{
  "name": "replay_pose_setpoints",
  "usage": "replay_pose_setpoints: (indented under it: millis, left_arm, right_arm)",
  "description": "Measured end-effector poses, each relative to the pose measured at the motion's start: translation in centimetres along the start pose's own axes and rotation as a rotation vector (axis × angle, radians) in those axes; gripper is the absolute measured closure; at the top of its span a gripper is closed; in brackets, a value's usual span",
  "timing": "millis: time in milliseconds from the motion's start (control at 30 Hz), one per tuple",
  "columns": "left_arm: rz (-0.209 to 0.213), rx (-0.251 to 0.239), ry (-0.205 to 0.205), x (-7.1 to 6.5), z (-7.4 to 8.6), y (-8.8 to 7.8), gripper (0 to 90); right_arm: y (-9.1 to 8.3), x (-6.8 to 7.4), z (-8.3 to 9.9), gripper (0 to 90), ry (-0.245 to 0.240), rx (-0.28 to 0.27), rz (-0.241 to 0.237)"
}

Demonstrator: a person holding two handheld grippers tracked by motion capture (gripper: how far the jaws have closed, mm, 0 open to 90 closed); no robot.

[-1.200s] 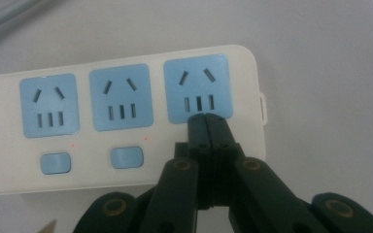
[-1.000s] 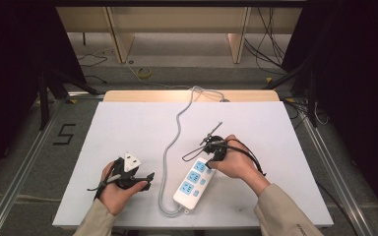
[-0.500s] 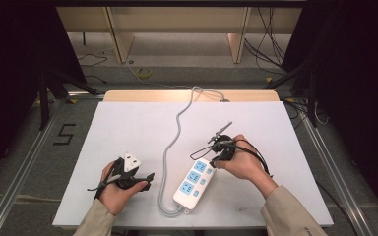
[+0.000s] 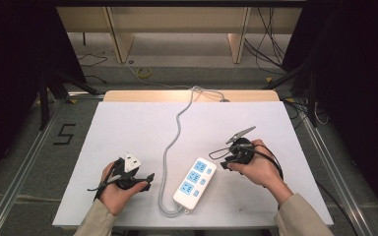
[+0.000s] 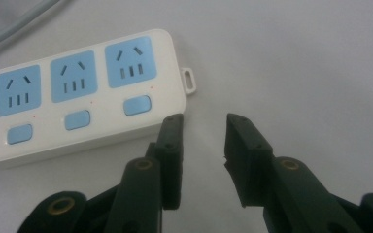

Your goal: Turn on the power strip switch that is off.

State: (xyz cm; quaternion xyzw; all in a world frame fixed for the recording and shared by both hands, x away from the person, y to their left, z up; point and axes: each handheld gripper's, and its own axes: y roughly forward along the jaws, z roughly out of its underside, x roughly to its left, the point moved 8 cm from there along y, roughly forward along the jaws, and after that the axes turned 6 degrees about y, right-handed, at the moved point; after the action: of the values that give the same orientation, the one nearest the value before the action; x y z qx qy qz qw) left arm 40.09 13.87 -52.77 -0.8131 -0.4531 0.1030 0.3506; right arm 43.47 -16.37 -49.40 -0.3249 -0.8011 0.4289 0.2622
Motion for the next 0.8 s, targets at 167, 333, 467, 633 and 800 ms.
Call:
replay_pose_setpoints:
  millis: [167, 333, 467, 633, 800]
  left_arm:
    - [0.002, 0.001, -0.001, 0.0, 0.0, 0.0, 22.3]
    - [0.001, 0.006, 0.003, 0.0, 0.1, 0.0, 22.2]
    - [0.001, 0.007, 0.001, 0.0, 0.1, 0.0, 22.2]
    - [-0.001, 0.007, -0.001, 0.0, 0.1, 0.0, 22.1]
    - [-0.001, 0.011, 0.003, 0.1, 0.2, 0.0, 22.1]
  right_arm:
    - [-0.9, -1.3, 1.1, 62.3, 0.031, -0.062, 0.002]
    - [-1.3, -2.3, 2.2, 57.1, 0.059, -0.107, 0.012]
    - [-1.4, -2.8, 2.9, 54.1, 0.059, -0.135, 0.018]
    - [-1.9, -3.4, 3.8, 50.6, 0.055, -0.193, 0.032]
    - [-2.1, -4.0, 5.1, 49.6, 0.060, -0.240, 0.041]
